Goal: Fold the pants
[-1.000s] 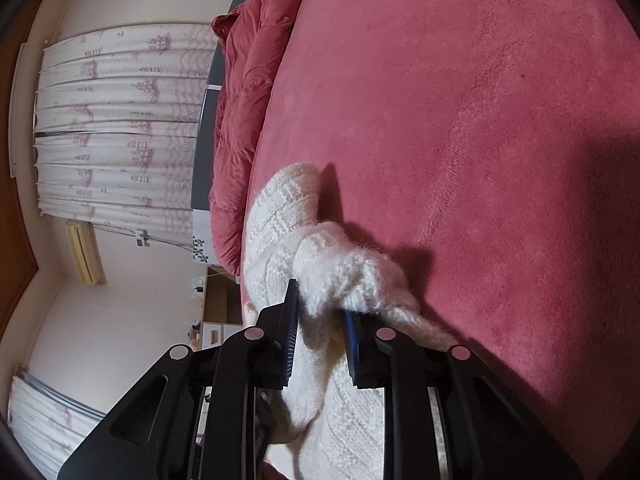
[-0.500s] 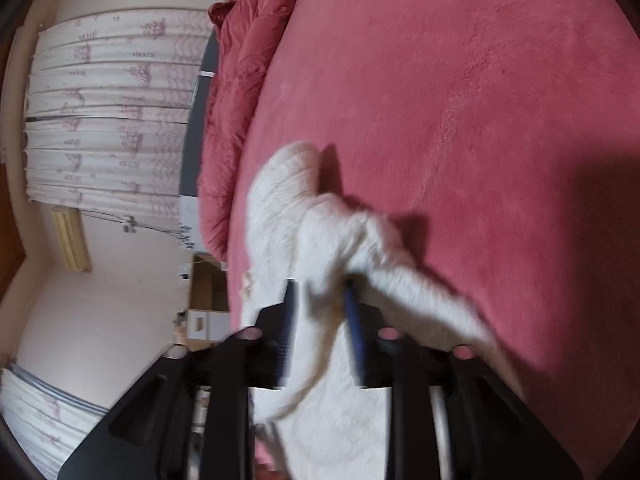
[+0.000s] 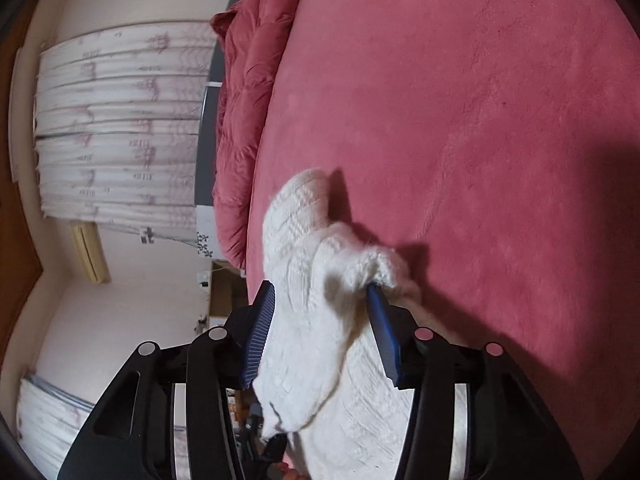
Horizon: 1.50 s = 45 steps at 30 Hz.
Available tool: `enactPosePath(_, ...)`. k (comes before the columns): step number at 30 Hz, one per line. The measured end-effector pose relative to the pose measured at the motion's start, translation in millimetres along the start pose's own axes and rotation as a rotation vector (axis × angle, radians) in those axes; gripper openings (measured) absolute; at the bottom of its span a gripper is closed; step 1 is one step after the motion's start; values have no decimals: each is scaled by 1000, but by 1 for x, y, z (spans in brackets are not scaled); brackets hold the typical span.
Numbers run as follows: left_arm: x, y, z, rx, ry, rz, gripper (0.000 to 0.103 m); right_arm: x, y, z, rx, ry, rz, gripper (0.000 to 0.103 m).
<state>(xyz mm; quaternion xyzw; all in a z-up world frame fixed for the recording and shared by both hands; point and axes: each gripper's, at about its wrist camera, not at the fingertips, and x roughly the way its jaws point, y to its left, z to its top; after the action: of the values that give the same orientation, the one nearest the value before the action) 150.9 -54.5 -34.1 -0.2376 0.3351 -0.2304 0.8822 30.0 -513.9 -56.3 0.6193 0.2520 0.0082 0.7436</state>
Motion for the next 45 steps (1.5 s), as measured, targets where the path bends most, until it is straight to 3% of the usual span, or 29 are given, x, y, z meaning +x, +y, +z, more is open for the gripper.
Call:
enactPosePath(5, -25, -13, -4, 58, -78, 63, 83, -16, 18, 11, -141, -61, -100, 48)
enactPosePath(7, -32, -13, -7, 60, -102, 78, 90, -22, 20, 16, -182, -99, -90, 48)
enactPosePath(11, -31, -5, -13, 42, -95, 90, 90, 4, 30, 31, -308, -85, -168, 54)
enactPosePath(16, -29, 9, -17, -3, -87, 63, 90, 64, 16, 50, -222, 105, -85, 54)
enactPosePath(18, -27, 15, -18, -25, -89, 44, 90, 75, 20, 48, -251, 117, -95, 54)
enactPosePath(19, -26, 16, -18, -31, -87, 38, 90, 81, 25, 49, -287, 130, -104, 52)
enactPosePath(20, -25, 18, -18, -35, -86, 33, 90, 84, 30, 49, -321, 133, -118, 31)
enactPosePath(22, -23, 20, -19, -42, -84, 19, 91, 87, 43, 52, -390, 118, -141, 13)
enactPosePath(29, -20, 28, -18, -63, -85, -13, 92, 100, 87, 62, -550, 30, -195, 10)
enactPosePath(32, -20, 32, -19, -67, -84, -23, 93, 116, 72, 73, -507, 2, -328, 10)
enactPosePath(34, -18, 33, -19, -67, -82, -27, 93, 120, 54, 77, -460, 10, -353, 10)
enactPosePath(36, -17, 33, -19, -67, -79, -30, 94, 113, 54, 74, -440, 12, -281, 11)
enactPosePath(37, -17, 34, -18, -69, -79, -34, 94, 103, 55, 75, -425, 7, -269, 19)
enactPosePath(38, -17, 35, -17, -71, -80, -38, 94, 87, 57, 74, -406, -17, -249, 40)
enactPosePath(40, -16, 36, -17, -74, -80, -41, 94, 55, 62, 67, -406, -107, -197, 65)
enactPosePath(41, -16, 36, -17, -73, -80, -40, 94, 38, 64, 61, -421, -134, -200, 65)
enactPosePath(45, -17, 38, -17, -80, -85, -44, 94, 3, 65, 34, -503, -89, -237, 65)
